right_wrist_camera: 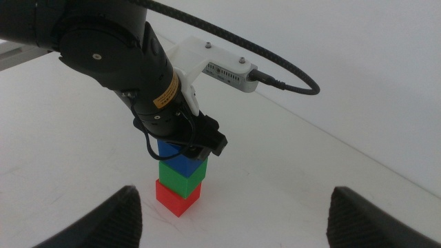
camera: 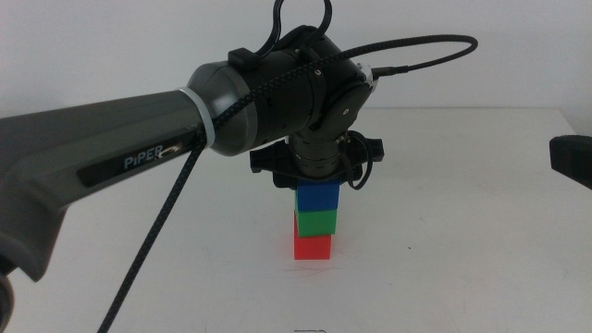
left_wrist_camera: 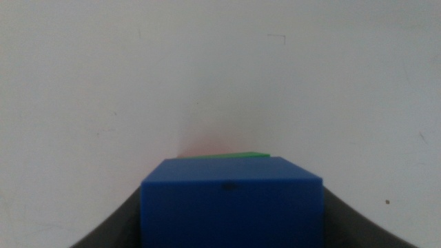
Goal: Stack red cubes first, then green, then blue cubes in a specific spot.
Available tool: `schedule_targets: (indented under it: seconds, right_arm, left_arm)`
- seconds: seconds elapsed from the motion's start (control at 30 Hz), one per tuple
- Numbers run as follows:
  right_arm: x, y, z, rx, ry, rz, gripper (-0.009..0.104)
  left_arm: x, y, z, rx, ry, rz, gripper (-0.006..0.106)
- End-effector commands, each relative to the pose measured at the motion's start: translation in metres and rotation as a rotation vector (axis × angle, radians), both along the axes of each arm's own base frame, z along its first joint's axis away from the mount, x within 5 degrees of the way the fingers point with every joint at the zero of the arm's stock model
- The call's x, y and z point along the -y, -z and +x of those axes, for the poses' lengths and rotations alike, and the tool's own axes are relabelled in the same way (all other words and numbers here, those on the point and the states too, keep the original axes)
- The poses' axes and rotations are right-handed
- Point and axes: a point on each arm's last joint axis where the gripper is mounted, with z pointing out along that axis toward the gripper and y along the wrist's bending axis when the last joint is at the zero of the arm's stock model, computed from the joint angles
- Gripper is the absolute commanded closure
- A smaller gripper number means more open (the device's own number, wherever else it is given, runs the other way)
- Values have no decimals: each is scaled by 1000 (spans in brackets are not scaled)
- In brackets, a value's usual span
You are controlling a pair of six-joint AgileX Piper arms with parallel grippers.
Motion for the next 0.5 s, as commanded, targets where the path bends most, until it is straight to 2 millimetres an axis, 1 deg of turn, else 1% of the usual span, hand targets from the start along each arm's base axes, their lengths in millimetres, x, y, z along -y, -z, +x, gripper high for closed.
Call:
schedule_targets:
  seconds: [0.0, 0.1, 0.2, 0.23, 0.27, 0.3, 0.4, 0.47]
  right_arm:
    - [1, -14, 1, 82, 15, 44, 21]
    - [1, -14, 1, 82, 15, 44, 21]
    - [1, -14, 1, 82, 15, 44, 21]
    - [1, -14, 1, 82, 15, 44, 21]
    - [1, -14, 1, 82, 15, 44, 21]
    - [1, -14, 1, 82, 15, 44, 21]
    - [1, -14, 1, 82, 15, 44, 21]
    - [1, -14, 1, 82, 15, 44, 21]
  left_arm:
    - [-3, -34, -4, 83, 1, -68, 89]
    - [-3, -35, -3, 84, 2, -68, 89]
    - [-2, -29, -2, 74, 2, -58, 80]
    - [-2, -28, -2, 71, 2, -55, 74]
    - [-2, -28, -2, 71, 5, -54, 71]
    - [-2, -28, -2, 74, 8, -49, 63]
    - [-2, -28, -1, 82, 10, -42, 50]
    - [-3, -29, 0, 89, 11, -35, 39]
